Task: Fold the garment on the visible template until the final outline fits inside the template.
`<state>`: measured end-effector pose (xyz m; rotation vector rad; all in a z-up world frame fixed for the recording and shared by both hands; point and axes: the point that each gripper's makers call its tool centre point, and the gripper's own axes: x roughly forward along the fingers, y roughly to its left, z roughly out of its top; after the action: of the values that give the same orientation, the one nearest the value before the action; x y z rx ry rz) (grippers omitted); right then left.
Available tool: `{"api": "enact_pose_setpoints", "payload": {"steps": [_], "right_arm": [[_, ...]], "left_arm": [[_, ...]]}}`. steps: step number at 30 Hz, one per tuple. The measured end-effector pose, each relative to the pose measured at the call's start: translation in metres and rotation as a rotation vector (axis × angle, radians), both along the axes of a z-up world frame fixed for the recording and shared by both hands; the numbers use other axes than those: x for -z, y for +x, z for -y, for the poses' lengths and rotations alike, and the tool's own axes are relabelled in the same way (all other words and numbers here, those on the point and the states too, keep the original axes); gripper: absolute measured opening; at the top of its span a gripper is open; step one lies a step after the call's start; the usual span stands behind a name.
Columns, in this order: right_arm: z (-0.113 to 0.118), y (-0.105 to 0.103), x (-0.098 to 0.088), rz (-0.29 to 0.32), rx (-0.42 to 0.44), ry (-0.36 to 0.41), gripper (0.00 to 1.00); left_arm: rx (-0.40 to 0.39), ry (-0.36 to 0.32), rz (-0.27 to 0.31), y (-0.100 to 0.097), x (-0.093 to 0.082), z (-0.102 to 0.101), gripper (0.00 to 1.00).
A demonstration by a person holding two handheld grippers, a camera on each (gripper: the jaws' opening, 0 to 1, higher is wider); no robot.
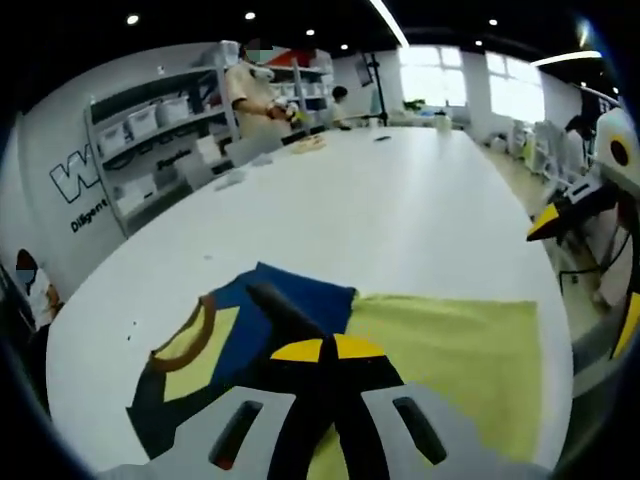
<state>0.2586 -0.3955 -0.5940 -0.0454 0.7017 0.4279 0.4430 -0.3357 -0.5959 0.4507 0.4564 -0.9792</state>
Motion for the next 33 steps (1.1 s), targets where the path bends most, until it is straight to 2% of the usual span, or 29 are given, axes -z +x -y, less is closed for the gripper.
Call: {"api": "enact_pose_setpoints", "payload": {"steps": [17,24,29,33], "right_arm": [[0.001,0.000,0.003,-0.004,0.000,0.001,0.99],[0.000,0.000,0.006,-0.009,0.000,0.002,0.99],[0.002,0.002,0.005,-0.006,0.004,0.007,0.99],[0.003,0.002,0.006,-0.009,0.005,0.004,0.99]], "left_arm": [[0.009,-0.024,-0.038,-0.003,0.015,0.012,0.00],[0.000,-0.062,-0.095,-0.002,0.025,0.018,0.01],[0.042,-0.096,-0.110,-0.009,0.025,0.028,0.03],[0.054,-0.081,-0.108,-0.011,0.030,0.029,0.05]]}}
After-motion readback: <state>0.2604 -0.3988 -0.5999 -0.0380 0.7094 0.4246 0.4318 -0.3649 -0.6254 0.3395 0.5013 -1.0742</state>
